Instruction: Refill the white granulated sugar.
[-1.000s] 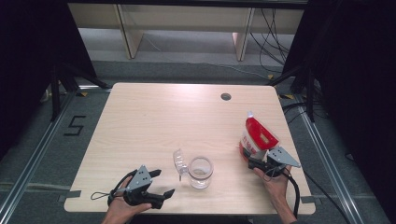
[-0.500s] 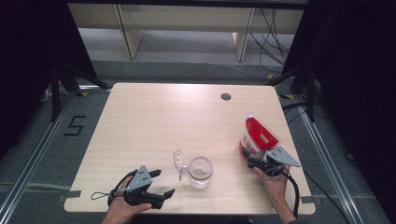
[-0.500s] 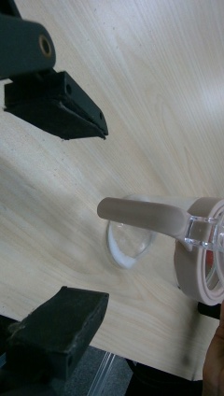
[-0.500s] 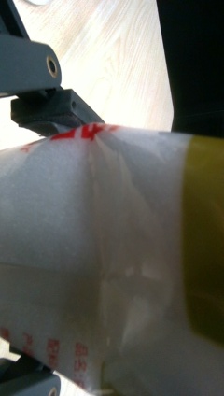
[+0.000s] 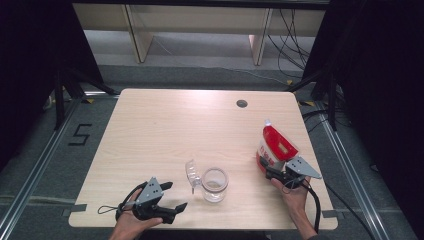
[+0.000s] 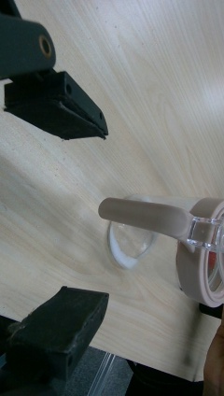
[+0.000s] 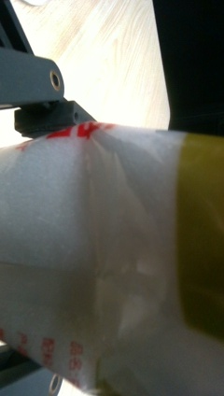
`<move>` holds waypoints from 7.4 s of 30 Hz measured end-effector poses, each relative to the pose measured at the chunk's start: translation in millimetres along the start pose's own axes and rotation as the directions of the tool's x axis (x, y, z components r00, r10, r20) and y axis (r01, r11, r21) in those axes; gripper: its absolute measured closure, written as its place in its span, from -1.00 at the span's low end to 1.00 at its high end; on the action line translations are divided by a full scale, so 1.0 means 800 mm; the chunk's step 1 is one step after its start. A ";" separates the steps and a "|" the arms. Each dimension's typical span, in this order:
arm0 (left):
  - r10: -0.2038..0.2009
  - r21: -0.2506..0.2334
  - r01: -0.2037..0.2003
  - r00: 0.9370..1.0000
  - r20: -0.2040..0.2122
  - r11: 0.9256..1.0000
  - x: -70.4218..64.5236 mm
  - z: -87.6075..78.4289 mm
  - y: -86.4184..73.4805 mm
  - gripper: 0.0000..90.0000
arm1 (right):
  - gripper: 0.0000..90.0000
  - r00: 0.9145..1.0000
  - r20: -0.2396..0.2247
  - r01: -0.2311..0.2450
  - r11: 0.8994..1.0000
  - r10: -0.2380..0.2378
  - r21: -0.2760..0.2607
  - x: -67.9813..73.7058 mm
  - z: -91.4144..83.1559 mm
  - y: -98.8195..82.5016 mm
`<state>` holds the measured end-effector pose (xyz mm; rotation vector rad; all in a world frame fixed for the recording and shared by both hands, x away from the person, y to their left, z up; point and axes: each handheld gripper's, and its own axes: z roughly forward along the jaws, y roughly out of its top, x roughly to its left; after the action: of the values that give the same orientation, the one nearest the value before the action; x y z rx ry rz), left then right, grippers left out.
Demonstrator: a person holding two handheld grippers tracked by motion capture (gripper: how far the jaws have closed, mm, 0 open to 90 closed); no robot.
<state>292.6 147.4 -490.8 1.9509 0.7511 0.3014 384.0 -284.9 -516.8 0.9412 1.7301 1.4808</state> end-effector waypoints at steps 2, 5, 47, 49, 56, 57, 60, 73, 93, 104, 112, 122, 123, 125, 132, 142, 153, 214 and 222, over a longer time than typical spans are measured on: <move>-0.001 0.000 0.001 1.000 0.001 1.000 0.000 0.000 0.000 -0.63 | -0.28 1.000 -0.021 -0.015 1.000 0.015 -0.007 -0.001 0.003 0.000; -0.003 -0.002 0.003 1.000 0.000 1.000 0.000 0.000 0.000 -0.63 | -0.24 1.000 -0.002 -0.013 1.000 0.013 0.013 0.000 0.000 0.000; -0.002 -0.019 0.002 1.000 0.001 1.000 0.001 -0.003 0.001 -0.63 | -0.09 0.991 -0.132 -0.014 0.999 0.019 0.037 0.007 -0.018 0.017; 0.004 -0.012 -0.004 1.000 -0.004 1.000 0.002 -0.004 0.001 -0.63 | -0.09 0.995 -0.103 -0.002 1.000 0.005 0.030 0.010 -0.022 0.021; 0.000 -0.020 0.000 1.000 -0.005 1.000 0.004 -0.003 0.000 -0.63 | -0.09 0.982 -0.179 0.061 0.998 -0.056 0.022 0.023 -0.035 0.039; -0.006 -0.016 0.006 1.000 -0.004 1.000 0.004 -0.003 0.000 -0.63 | -0.09 0.987 -0.120 0.108 0.994 -0.108 -0.005 0.025 -0.035 0.041; -0.015 -0.020 0.015 1.000 -0.005 1.000 0.004 -0.003 0.000 -0.63 | -0.09 0.982 -0.140 0.128 0.992 -0.127 0.002 0.034 -0.040 0.045; 0.010 0.005 -0.010 1.000 -0.014 1.000 0.007 -0.005 0.000 -0.63 | -0.08 0.929 -0.127 0.351 0.936 -0.346 0.012 0.048 -0.056 0.055; -0.014 -0.001 0.014 1.000 -0.007 1.000 0.007 -0.004 -0.001 -0.63 | -0.08 0.787 -0.101 0.615 0.786 -0.608 0.063 0.076 -0.061 0.063; -0.019 0.002 0.019 1.000 -0.008 1.000 0.007 -0.004 -0.002 -0.63 | -0.07 0.691 -0.111 0.722 0.687 -0.714 0.078 0.085 -0.060 0.065; -0.025 -0.007 0.025 1.000 -0.003 1.000 0.008 -0.002 -0.002 -0.63 | -0.07 0.633 -0.118 0.774 0.627 -0.765 0.092 0.090 -0.062 0.066; -0.023 -0.004 0.023 1.000 -0.003 1.000 0.007 -0.003 -0.002 -0.63 | -0.07 0.539 -0.120 0.841 0.526 -0.834 0.126 0.100 -0.066 0.069; -0.020 -0.003 0.020 1.000 -0.002 1.000 0.008 -0.002 -0.002 -0.63 | -0.07 0.539 -0.124 0.842 0.526 -0.833 0.121 0.100 -0.066 0.069; -0.023 -0.003 0.023 1.000 -0.002 1.000 0.007 -0.002 -0.002 -0.63 | -0.06 0.528 -0.127 0.848 0.515 -0.839 0.125 0.102 -0.067 0.069; -0.023 -0.003 0.023 1.000 -0.002 1.000 0.007 -0.002 -0.002 -0.63 | -0.06 0.465 -0.135 0.885 0.452 -0.875 0.115 0.109 -0.066 0.071; -0.012 0.003 0.012 1.000 -0.005 1.000 0.007 -0.002 -0.002 -0.63 | -0.06 0.321 -0.140 0.945 0.308 -0.937 0.109 0.115 -0.067 0.075; 0.006 0.007 -0.006 1.000 -0.004 1.000 0.007 -0.002 -0.002 -0.63 | -0.05 0.278 -0.142 0.955 0.257 -0.950 0.150 0.123 -0.069 0.070; -0.013 0.004 0.013 1.000 -0.001 1.000 0.005 0.001 -0.003 -0.63 | 0.03 -0.122 -0.168 0.973 -0.152 -0.978 0.176 0.143 -0.066 0.080; -0.014 0.003 0.014 1.000 0.000 1.000 0.005 0.001 -0.003 -0.63 | 0.04 -0.107 -0.163 0.971 -0.138 -0.981 0.196 0.144 -0.068 0.079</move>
<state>295.2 150.2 -493.8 1.9477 0.7652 0.2925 284.6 -208.3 -450.2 -0.4685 1.7750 0.0772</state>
